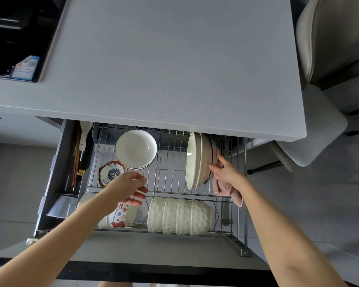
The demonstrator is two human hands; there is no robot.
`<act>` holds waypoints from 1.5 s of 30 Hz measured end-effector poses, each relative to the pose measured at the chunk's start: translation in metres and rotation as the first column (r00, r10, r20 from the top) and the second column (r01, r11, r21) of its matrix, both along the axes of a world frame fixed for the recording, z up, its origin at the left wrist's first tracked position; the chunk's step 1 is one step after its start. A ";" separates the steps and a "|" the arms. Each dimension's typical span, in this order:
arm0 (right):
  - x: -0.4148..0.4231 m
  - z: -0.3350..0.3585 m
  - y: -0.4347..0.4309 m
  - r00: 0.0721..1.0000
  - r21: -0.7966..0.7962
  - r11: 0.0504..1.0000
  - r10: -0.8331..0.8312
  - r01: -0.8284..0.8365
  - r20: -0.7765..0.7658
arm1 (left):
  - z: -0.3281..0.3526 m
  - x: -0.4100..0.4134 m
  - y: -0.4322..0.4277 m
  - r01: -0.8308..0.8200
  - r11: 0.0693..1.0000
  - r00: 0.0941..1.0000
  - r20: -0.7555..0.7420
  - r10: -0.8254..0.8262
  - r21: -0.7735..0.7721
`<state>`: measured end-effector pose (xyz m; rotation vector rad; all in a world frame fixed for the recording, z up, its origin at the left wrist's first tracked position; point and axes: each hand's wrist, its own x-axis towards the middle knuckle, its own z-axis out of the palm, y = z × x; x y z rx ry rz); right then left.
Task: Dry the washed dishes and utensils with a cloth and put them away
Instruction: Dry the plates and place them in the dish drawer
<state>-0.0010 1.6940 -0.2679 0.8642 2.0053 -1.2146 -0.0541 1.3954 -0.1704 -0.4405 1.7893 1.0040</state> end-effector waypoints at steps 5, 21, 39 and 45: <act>-0.007 0.009 0.012 0.995 0.035 0.994 0.104 -0.104 0.005 | 0.002 -0.001 0.005 0.033 0.999 0.999 -0.006 -0.033 -0.006; -0.014 0.146 -0.057 0.889 0.109 0.941 0.338 -0.320 -0.309 | 0.050 -0.001 -0.026 -0.053 0.993 0.987 -0.149 0.068 0.102; -0.069 0.271 -0.447 0.748 -0.577 0.483 0.503 -0.658 -0.433 | 0.170 0.061 -0.313 -0.646 0.482 0.568 -0.050 0.821 0.592; -0.036 0.290 -0.638 0.521 -0.312 0.433 0.546 -0.846 -0.656 | 0.185 0.118 -0.475 -0.747 0.194 0.380 0.169 0.909 0.637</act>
